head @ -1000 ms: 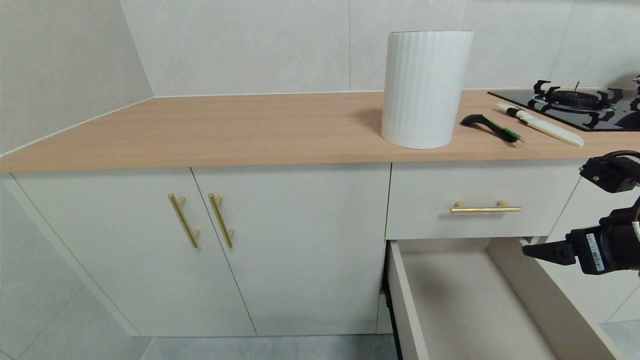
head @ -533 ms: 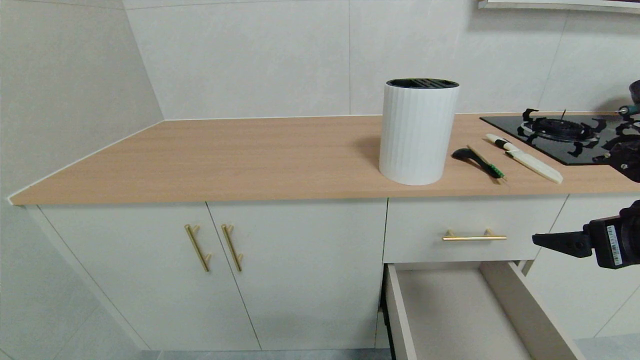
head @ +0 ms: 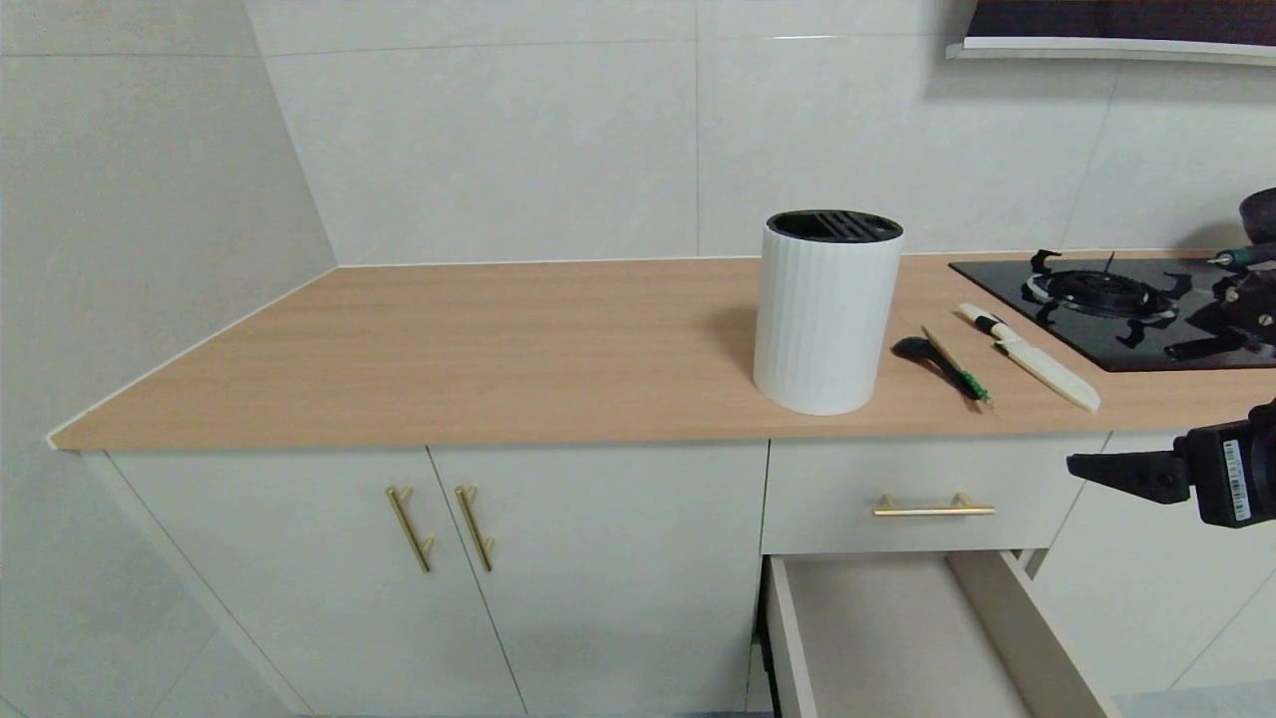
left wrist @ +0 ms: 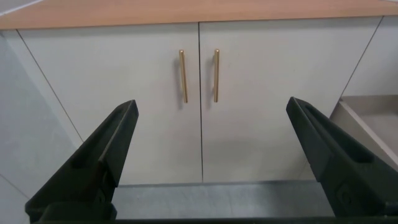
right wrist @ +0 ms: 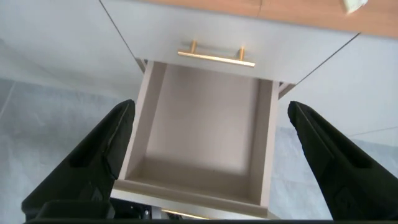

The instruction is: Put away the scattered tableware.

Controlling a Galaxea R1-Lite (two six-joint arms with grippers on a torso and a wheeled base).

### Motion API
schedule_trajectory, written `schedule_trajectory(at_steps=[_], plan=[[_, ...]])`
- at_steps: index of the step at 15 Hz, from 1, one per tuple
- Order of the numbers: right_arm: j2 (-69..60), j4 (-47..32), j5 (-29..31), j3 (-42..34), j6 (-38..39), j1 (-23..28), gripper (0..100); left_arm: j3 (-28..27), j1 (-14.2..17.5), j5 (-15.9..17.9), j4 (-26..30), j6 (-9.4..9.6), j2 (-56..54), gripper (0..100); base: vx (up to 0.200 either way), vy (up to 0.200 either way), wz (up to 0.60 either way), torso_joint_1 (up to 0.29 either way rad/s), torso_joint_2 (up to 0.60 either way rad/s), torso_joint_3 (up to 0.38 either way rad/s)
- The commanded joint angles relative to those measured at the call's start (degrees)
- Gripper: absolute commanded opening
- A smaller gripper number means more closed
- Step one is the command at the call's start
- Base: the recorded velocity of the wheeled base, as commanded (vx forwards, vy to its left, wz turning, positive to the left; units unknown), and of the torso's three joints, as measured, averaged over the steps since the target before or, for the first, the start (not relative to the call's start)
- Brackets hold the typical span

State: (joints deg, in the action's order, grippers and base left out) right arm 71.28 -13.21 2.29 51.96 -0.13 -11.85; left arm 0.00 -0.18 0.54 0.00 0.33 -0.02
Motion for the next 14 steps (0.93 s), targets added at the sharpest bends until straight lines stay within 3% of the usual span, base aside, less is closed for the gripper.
schedule_trajectory(at_steps=[1, 3, 9, 14], plan=[[1.14, 1.61, -0.09, 0.51, -0.04, -0.02, 100, 0.0, 0.01, 0.08, 0.0, 0.02, 0.02, 100, 0.0, 0.0, 0.0, 0.022, -0.05, -0.027], [7.65, 5.22, -0.45, 5.96, 0.22, -0.02, 100, 0.0, 0.01, 0.08, 0.0, 0.02, 0.02, 100, 0.0, 0.0, 0.0, 0.0, 0.0, 0.0], [30.76, 5.22, -0.09, 24.51, 0.84, 2.8, 100, 0.0, 0.01, -0.01, 0.0, 0.02, 0.02, 100, 0.0, 0.0, 0.0, 0.0, 0.0, 0.0], [38.58, 5.66, 1.14, 27.94, 1.72, 6.58, 100, 0.0, 0.01, -0.01, 0.0, 0.02, 0.02, 100, 0.0, 0.0, 0.0, 0.0, 0.0, 0.0]])
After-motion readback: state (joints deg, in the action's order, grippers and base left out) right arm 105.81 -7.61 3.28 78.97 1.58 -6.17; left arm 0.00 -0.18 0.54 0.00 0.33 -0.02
